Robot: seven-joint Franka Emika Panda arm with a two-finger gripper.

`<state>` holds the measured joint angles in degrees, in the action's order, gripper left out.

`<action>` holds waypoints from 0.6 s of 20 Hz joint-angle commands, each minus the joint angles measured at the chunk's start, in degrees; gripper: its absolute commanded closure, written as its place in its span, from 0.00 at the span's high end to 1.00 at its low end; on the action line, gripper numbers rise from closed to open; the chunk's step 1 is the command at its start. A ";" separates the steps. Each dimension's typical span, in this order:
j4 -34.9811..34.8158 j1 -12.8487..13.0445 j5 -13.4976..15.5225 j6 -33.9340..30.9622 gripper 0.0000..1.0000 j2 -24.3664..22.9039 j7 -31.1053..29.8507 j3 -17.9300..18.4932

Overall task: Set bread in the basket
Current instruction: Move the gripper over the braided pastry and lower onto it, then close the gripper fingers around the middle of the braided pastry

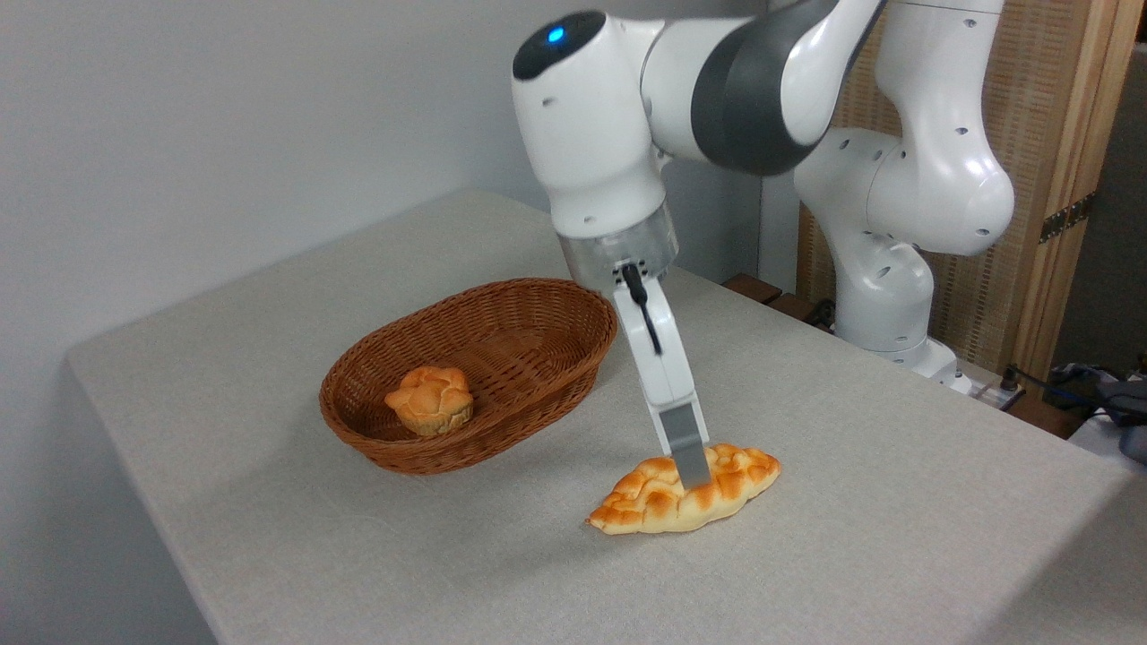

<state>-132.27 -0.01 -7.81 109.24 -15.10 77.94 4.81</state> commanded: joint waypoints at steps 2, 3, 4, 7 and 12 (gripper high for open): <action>-0.19 0.01 -0.89 3.25 1.00 2.52 1.08 0.38; -0.19 0.01 -1.06 3.78 1.00 2.97 1.16 0.38; -0.36 -0.08 -1.67 4.31 1.00 3.23 1.16 0.47; -0.36 -0.17 -3.69 4.84 1.00 4.03 1.25 0.47; -1.24 -0.08 -5.02 5.01 1.00 4.64 0.90 0.47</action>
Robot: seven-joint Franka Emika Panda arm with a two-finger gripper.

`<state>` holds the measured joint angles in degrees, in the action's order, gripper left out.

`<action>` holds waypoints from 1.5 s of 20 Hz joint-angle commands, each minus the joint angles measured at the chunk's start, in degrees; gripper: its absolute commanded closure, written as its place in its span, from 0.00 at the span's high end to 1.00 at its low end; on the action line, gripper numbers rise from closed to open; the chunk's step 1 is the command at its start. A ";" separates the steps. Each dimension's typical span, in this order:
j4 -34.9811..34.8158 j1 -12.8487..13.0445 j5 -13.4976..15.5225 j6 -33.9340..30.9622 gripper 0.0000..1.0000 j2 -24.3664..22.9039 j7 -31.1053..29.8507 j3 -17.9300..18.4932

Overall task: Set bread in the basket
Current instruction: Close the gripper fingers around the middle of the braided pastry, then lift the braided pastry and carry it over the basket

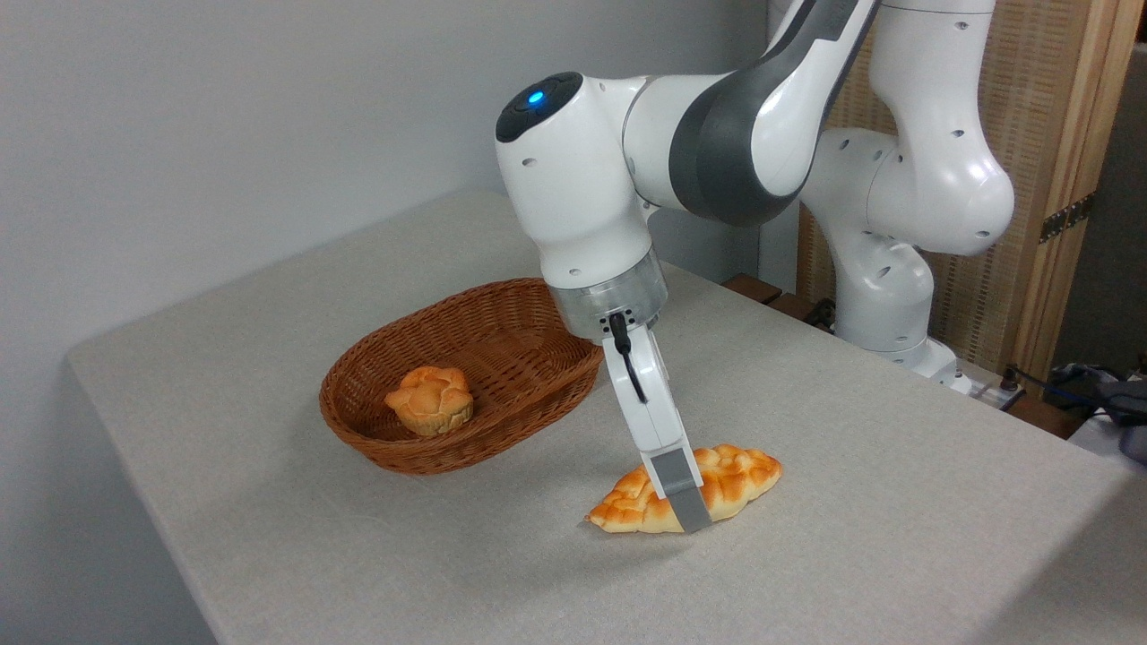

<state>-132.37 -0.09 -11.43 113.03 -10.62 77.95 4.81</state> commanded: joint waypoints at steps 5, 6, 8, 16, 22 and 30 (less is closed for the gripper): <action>-2.45 0.09 -0.70 3.69 0.56 1.30 0.71 0.38; -2.45 0.17 -0.70 3.51 0.50 1.30 0.88 0.38; -2.45 0.17 -0.70 3.42 0.46 1.30 0.98 0.38; -2.45 0.17 -0.70 3.16 0.46 1.30 0.71 0.38; -2.01 0.26 -0.52 1.41 0.43 0.95 0.27 -0.23; 8.70 0.61 7.56 -12.65 0.36 2.09 -3.51 -2.69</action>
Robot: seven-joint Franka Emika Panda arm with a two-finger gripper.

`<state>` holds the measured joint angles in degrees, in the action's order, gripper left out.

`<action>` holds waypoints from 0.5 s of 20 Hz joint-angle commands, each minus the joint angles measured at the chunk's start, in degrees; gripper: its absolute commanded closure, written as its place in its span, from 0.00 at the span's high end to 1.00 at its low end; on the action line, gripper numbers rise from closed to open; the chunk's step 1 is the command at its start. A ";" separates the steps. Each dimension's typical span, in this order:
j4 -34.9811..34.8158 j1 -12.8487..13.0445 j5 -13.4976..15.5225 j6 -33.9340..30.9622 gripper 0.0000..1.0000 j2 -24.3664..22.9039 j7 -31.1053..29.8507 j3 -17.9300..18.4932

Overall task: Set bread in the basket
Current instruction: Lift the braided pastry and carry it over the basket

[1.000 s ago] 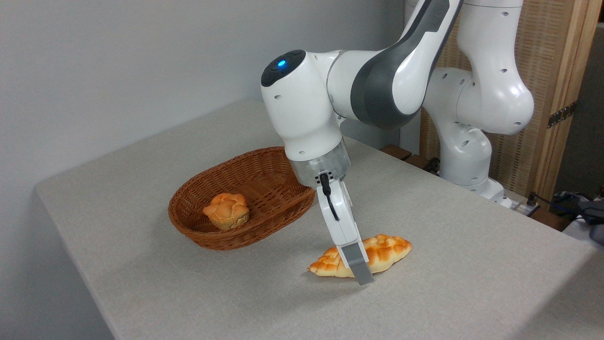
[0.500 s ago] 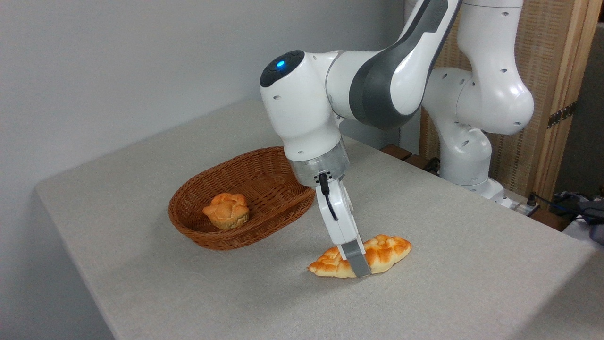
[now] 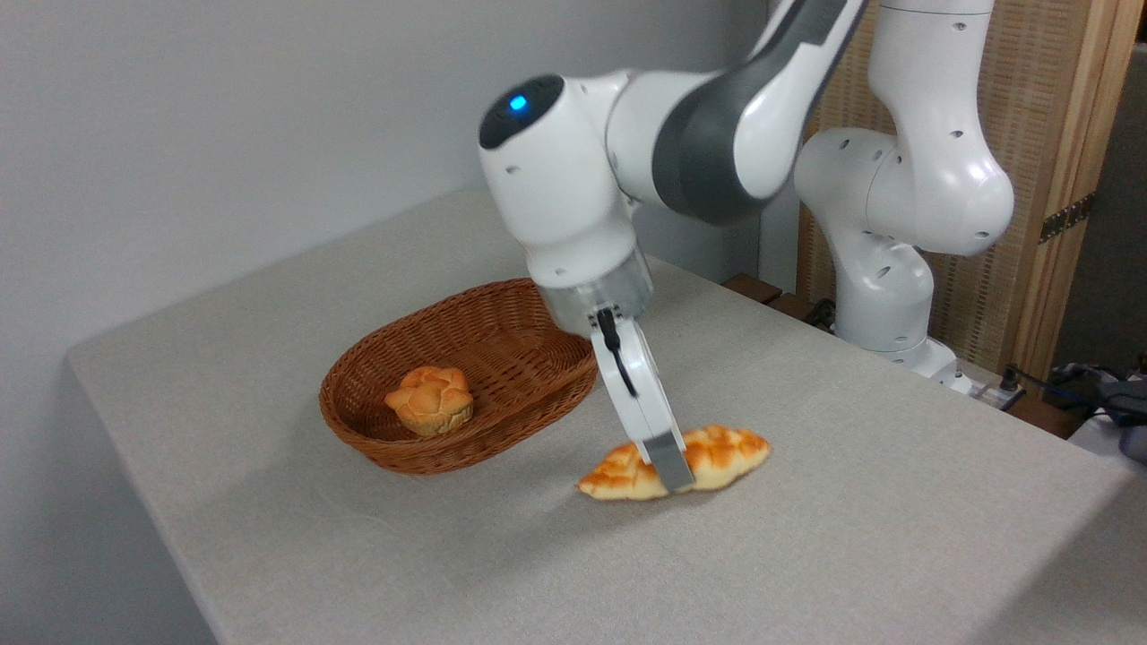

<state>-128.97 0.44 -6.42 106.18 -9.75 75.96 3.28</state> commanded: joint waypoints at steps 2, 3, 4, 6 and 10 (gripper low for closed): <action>8.63 0.09 4.12 -9.30 0.36 1.23 -1.52 -1.35; 10.13 0.09 4.91 -10.89 0.36 1.23 -1.43 -1.44; 11.62 0.09 6.31 -12.21 0.36 1.23 -1.60 -1.44; 14.35 0.17 11.66 -14.85 0.36 1.23 -3.18 -1.96; 15.77 0.17 21.87 -14.86 0.39 1.66 -16.86 -9.41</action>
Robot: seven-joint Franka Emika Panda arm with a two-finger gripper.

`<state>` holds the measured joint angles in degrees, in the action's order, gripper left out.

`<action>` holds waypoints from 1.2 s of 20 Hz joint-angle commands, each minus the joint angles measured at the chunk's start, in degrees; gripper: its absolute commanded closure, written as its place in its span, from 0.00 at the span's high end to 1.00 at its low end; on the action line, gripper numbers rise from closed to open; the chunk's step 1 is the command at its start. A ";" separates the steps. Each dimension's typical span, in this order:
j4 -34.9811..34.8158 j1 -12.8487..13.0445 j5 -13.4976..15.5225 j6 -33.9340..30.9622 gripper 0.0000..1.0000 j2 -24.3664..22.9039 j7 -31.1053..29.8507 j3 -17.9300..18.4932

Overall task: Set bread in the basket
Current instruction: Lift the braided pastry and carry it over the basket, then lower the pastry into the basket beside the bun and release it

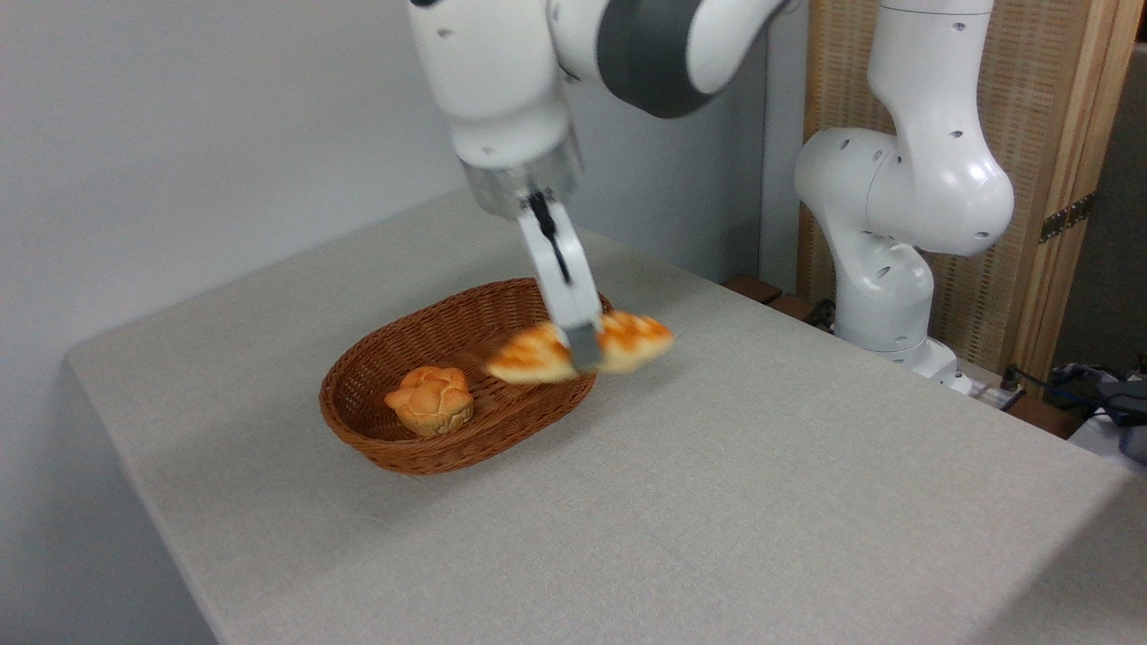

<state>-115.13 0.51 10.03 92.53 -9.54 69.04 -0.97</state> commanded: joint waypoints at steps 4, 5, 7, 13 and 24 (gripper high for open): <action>1.92 0.19 9.74 1.85 0.52 1.98 -18.57 -9.92; 1.84 0.54 10.27 3.69 0.63 2.07 -19.63 -9.93; 1.66 1.68 9.93 6.24 0.72 3.38 -20.96 -9.93; 1.31 2.83 7.73 7.05 1.00 4.35 -20.87 -10.01; 1.31 2.83 7.64 6.78 1.00 4.09 -20.61 -10.01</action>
<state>-114.35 2.64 18.48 99.85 -5.09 49.08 -11.60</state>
